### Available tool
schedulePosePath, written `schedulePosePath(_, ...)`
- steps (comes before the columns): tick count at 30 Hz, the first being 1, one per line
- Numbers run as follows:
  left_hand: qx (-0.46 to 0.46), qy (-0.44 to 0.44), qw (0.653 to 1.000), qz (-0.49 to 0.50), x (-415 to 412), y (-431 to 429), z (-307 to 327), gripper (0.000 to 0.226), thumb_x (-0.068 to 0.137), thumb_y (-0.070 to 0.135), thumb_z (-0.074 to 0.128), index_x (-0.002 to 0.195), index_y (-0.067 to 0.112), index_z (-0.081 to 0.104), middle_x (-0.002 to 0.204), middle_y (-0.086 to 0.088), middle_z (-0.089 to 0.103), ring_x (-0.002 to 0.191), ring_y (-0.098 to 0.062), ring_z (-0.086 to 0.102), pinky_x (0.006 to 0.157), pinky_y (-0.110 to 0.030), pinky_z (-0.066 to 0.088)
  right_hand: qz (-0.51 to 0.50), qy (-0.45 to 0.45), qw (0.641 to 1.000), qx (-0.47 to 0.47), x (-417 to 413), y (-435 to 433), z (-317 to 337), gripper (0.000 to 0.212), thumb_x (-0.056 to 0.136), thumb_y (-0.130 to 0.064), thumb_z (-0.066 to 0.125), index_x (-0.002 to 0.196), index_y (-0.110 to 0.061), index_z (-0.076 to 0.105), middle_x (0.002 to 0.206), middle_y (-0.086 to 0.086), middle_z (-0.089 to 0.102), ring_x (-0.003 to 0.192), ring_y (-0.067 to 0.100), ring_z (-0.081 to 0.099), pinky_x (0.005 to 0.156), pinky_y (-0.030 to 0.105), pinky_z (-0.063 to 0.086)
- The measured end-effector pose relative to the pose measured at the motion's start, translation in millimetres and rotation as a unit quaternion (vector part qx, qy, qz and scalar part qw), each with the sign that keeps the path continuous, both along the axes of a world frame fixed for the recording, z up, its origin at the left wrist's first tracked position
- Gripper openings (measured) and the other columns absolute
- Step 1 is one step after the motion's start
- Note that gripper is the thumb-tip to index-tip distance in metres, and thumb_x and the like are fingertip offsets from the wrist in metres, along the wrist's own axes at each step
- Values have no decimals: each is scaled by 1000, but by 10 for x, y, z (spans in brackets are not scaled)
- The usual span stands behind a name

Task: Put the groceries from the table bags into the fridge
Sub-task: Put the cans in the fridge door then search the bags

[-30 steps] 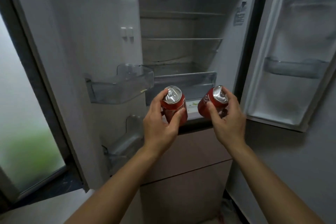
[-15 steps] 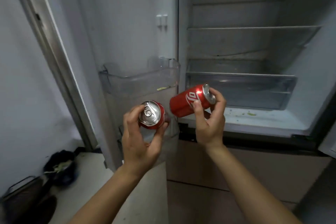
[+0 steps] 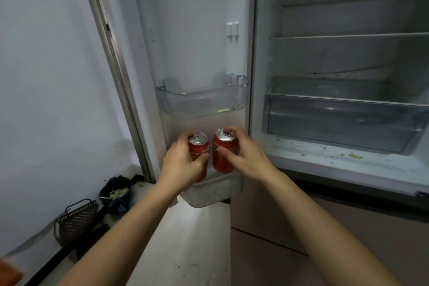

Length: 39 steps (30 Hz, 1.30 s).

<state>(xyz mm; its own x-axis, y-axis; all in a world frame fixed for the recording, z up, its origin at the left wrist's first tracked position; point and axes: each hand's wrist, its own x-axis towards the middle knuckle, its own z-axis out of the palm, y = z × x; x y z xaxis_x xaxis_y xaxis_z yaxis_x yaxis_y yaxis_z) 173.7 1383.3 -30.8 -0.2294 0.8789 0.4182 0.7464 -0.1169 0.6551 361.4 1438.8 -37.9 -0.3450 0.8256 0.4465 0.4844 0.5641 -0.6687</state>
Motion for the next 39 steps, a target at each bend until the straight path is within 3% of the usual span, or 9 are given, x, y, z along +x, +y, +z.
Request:
schedulePosePath(4,-23,16,999,-21,34,24,-31,56,84,31,76,132,22,48,127,-5,64,114,-27,61,93,-34,49,-18,-97,995,5,56,-70,36,48,97,-42,62,137,-24,45,129,1,64,124,24,54,114,41,31)
schedulePosePath(7,-30,29,999,-31,69,6,-141,56,86,34,74,132,19,46,127,-6,63,115,-29,61,92,-38,50,-27,-121,992,14,52,-96,8,47,98,-43,59,138,-24,42,130,0,63,126,23,52,115,39,22)
schedulePosePath(13,-35,95,994,-37,37,10,-242,52,87,35,70,129,15,46,125,-10,61,117,-30,57,91,-39,48,-20,-114,993,20,73,-104,-82,47,94,-48,62,132,-27,46,127,0,64,113,21,62,101,44,46)
schedulePosePath(16,-27,95,994,-45,19,-2,-231,49,89,31,68,131,16,47,127,-6,56,117,-26,56,92,-35,46,-10,-103,994,32,105,-162,-129,49,96,-45,60,138,-27,44,135,-1,57,121,16,56,104,40,47)
schedulePosePath(19,15,107,993,-47,25,-135,-270,59,93,34,64,144,16,41,147,-7,44,136,-24,42,109,-36,38,-37,-125,991,38,145,-246,-211,59,99,-50,52,151,-28,33,158,4,35,145,19,34,119,37,28)
schedulePosePath(22,60,125,990,-26,45,-404,-385,60,99,41,54,150,14,36,157,-7,34,147,-21,28,120,-43,29,-74,-111,989,63,144,-356,-347,64,100,-54,45,155,-30,25,166,2,17,151,20,21,119,37,20)
schedulePosePath(28,98,204,972,67,-221,-1049,-761,57,100,44,41,147,12,44,159,-10,34,150,-25,26,119,-47,27,-116,-34,976,183,-263,-582,-634,66,97,-51,49,153,-20,32,163,15,19,153,29,14,123,52,16)
schedulePosePath(33,-10,251,946,205,-974,-1671,-860,67,101,54,26,156,17,28,166,-11,14,154,-28,4,121,-56,14,-91,-37,968,233,-963,-922,-715,72,95,-52,51,154,-13,35,164,21,10,154,35,5,124,53,3)
schedulePosePath(39,-81,248,910,321,-2139,-2767,-865,70,100,56,21,154,13,31,162,-19,22,151,-36,14,118,-62,19,-18,-80,965,248,-2054,-1532,-846,75,94,-51,52,154,-12,32,164,23,12,153,39,8,122,59,10)
